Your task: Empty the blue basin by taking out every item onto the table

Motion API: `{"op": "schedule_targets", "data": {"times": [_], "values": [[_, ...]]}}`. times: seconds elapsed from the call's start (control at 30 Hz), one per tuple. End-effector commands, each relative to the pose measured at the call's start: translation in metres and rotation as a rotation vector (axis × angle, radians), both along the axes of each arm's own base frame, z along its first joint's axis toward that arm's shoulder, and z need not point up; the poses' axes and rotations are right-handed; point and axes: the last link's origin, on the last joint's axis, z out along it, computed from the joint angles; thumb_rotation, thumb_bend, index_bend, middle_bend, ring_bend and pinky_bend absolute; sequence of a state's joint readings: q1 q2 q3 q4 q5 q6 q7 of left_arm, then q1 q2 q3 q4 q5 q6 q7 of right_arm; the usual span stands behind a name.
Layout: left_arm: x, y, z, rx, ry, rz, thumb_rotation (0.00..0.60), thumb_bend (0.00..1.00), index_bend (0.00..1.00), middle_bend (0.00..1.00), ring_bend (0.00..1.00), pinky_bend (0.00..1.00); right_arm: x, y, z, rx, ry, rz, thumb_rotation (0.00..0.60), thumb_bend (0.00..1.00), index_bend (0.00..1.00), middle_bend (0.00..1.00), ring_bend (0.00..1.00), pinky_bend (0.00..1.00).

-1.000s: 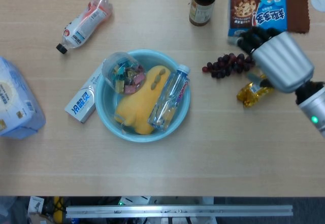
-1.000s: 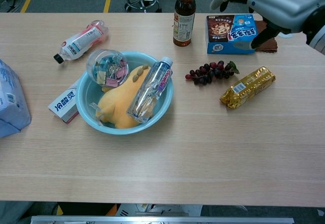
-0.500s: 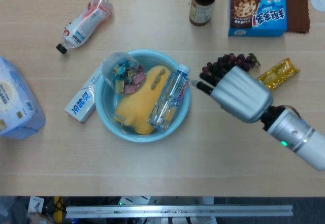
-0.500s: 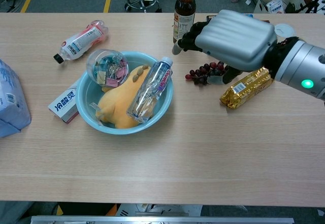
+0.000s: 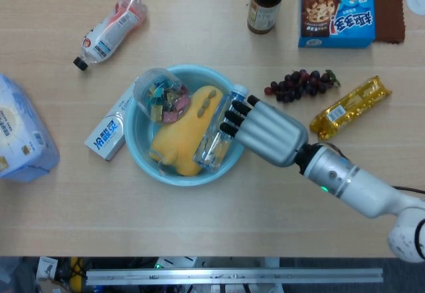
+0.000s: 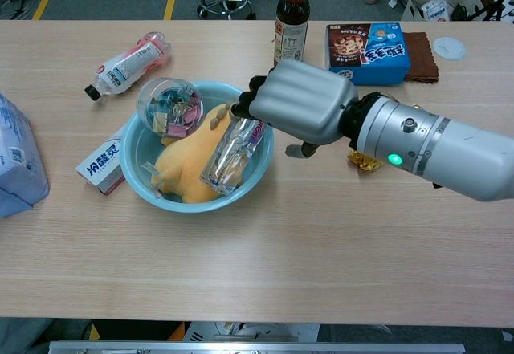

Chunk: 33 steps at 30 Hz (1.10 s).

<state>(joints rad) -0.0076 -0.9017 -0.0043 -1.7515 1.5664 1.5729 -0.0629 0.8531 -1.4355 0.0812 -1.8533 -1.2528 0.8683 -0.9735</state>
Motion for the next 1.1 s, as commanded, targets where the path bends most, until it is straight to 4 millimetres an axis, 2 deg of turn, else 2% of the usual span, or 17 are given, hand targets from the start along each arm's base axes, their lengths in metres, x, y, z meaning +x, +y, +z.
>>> {"op": "schedule_targets", "data": {"times": [0.03,1.1], "values": [[-0.001,-0.001,0.001,0.002,0.003,0.004,0.600,0.17,0.06,0.06,0.02,0.13,0.006,-0.003,-0.010,0.002,0.005,0.013,0.600,0.15,0.25,0.34,0.26,0.44],[-0.011,-0.002,0.006,0.008,0.004,0.043,0.600,0.17,0.06,0.06,0.02,0.13,0.014,-0.024,-0.056,0.001,0.032,-0.019,0.600,0.15,0.25,0.34,0.26,0.43]]}}
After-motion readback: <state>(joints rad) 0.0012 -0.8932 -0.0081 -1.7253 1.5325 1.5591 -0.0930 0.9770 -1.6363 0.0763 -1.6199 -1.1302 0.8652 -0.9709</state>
